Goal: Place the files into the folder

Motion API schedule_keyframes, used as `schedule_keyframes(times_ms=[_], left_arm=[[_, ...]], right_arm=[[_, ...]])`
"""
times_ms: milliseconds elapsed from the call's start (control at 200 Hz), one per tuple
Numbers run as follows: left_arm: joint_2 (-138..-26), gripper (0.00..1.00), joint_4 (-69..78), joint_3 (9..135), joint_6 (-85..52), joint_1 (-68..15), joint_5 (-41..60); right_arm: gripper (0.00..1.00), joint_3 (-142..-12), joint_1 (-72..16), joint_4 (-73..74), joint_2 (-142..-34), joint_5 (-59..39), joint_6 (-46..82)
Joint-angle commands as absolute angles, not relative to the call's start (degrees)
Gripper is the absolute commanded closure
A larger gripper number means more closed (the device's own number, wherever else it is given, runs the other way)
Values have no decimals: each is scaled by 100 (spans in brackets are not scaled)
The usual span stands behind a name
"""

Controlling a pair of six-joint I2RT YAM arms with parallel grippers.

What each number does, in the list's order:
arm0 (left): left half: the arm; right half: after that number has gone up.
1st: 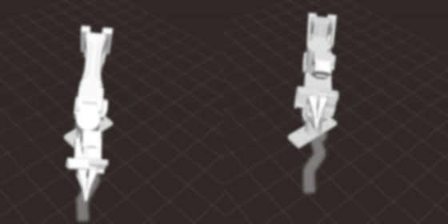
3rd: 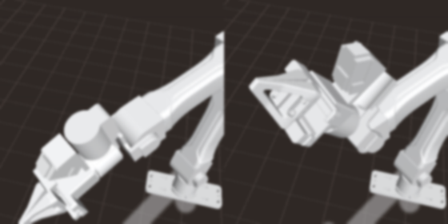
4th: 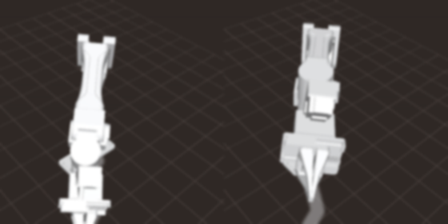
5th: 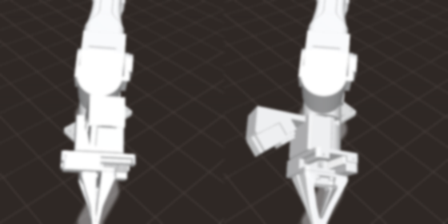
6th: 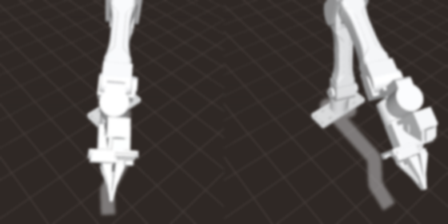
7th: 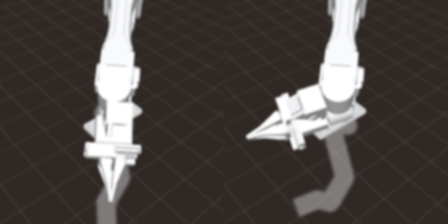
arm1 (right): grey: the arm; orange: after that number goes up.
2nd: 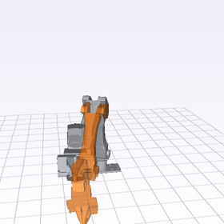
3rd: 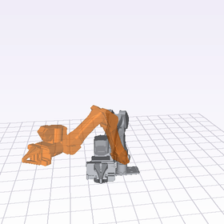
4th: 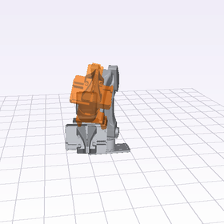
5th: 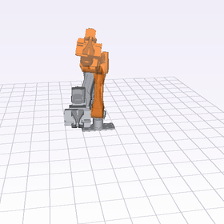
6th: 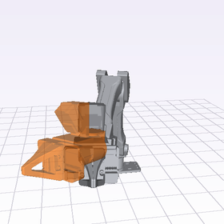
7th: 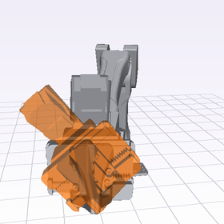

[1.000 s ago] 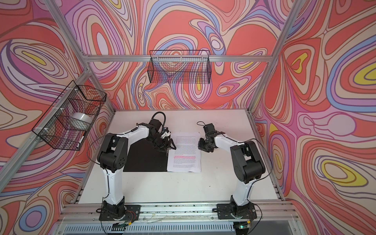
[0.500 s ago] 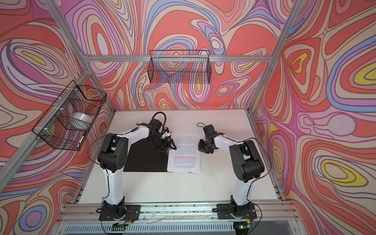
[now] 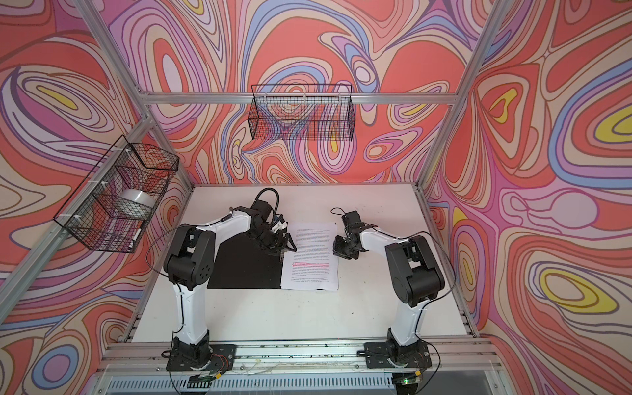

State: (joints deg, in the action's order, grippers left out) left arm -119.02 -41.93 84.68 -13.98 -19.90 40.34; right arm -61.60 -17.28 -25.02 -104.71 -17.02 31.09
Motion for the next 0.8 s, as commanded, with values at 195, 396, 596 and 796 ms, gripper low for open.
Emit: schedule_keyframes(times_ms=[195, 396, 596, 796], left_arm=[[-11811, 11, -4342, 8455, -1424, -2039, 4127], [-11811, 11, -4342, 8455, -1424, -2047, 4142], [-11817, 11, -4351, 8464, -1424, -2065, 4148], [-11821, 11, -4359, 8473, -1415, -2064, 4137]], right_arm=[[83, -6143, -1705, -2425, -10556, -1724, 3047], [84, -6161, -1705, -2435, -10541, -1670, 2977], [84, -6161, -1709, -2401, -10523, -1617, 2931], [82, -6177, -1705, -2359, -10477, -1553, 2929]])
